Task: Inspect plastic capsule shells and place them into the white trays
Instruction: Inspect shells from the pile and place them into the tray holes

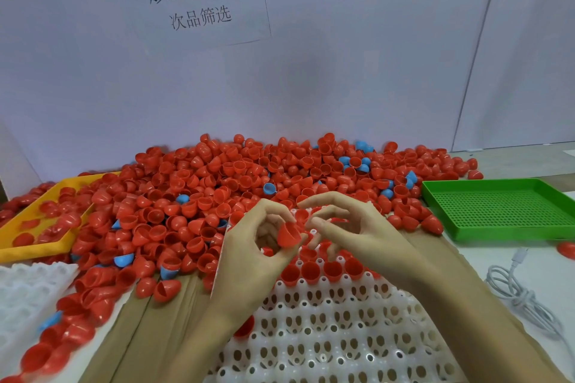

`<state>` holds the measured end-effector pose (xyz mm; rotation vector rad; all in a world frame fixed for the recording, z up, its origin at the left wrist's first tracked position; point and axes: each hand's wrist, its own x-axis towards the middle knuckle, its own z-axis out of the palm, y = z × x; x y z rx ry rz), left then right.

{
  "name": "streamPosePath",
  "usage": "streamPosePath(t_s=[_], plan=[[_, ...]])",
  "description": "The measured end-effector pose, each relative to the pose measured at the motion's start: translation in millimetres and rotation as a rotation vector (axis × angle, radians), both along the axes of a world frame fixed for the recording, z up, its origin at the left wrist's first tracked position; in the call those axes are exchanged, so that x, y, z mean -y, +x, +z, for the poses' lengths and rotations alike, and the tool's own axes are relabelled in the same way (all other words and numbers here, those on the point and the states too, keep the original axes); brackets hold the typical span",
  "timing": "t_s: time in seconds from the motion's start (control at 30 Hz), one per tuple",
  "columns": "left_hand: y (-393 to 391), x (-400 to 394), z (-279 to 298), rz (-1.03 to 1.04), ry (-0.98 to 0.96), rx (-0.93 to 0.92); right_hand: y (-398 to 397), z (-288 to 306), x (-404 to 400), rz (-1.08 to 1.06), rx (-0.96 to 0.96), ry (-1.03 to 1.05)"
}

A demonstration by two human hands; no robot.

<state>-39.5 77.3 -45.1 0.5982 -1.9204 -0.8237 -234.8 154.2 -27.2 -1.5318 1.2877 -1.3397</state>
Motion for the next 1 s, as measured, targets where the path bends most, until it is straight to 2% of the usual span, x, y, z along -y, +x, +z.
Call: streamPosePath(t_s=[0.1, 0.2, 0.37, 0.5, 0.6, 0.83, 1.0], plan=[[0.0, -2.8, 1.0, 0.022, -0.181, 0.061, 2.2, -2.3, 0.0, 0.029, -0.048, -0.001], [-0.5, -5.5, 0.7, -0.001, -0.213, 0.059, 1.8, -3.9, 0.9, -0.002, -0.071, -0.006], [-0.4, -7.9, 3.2, -0.092, -0.065, -0.029, -1.1, -4.5, 1.7, -0.055, 0.01, -0.03], [0.7, -6.7, 6.1, -0.197, 0.135, -0.122, -2.2, -3.2, 2.1, -0.003, 0.034, -0.071], [0.8, -4.4, 6.6, -0.284, 0.207, -0.134, -5.0, -2.9, 2.7, -0.012, 0.01, -0.112], [0.3, -1.0, 3.6, -0.324, 0.17, -0.119, -8.4, -5.9, 4.3, -0.001, -0.039, -0.133], [1.3, -5.3, 5.1, -0.137, 0.055, -0.084, -5.0, -7.0, 3.6, -0.085, -0.012, -0.115]])
